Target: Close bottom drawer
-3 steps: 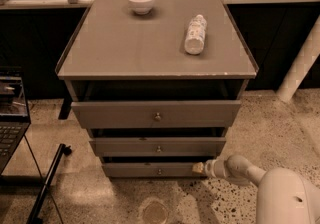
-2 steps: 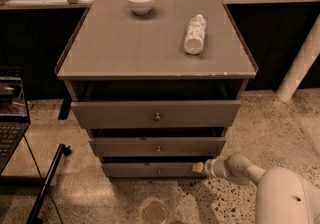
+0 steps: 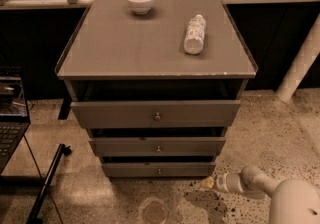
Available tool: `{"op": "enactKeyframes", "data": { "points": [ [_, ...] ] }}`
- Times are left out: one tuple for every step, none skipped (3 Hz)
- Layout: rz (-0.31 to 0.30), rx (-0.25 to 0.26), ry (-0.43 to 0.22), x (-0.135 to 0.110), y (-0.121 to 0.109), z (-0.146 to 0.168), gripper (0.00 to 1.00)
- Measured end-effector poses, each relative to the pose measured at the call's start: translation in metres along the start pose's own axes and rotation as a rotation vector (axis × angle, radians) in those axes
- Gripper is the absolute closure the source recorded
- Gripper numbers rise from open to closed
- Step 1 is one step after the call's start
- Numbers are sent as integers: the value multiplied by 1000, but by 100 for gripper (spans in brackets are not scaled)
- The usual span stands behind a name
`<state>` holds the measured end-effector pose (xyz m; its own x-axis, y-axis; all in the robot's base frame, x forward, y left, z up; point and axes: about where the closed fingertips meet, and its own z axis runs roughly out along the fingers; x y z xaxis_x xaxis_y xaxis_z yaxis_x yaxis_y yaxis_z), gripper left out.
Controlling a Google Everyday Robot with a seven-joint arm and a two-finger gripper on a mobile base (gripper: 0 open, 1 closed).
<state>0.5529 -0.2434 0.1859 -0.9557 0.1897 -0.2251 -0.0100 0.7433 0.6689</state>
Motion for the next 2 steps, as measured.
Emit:
{"op": "enactKeyframes", "data": {
  "points": [
    [7, -7, 6, 5, -1, -2, 82],
    [7, -7, 6, 5, -1, -2, 59]
  ]
}}
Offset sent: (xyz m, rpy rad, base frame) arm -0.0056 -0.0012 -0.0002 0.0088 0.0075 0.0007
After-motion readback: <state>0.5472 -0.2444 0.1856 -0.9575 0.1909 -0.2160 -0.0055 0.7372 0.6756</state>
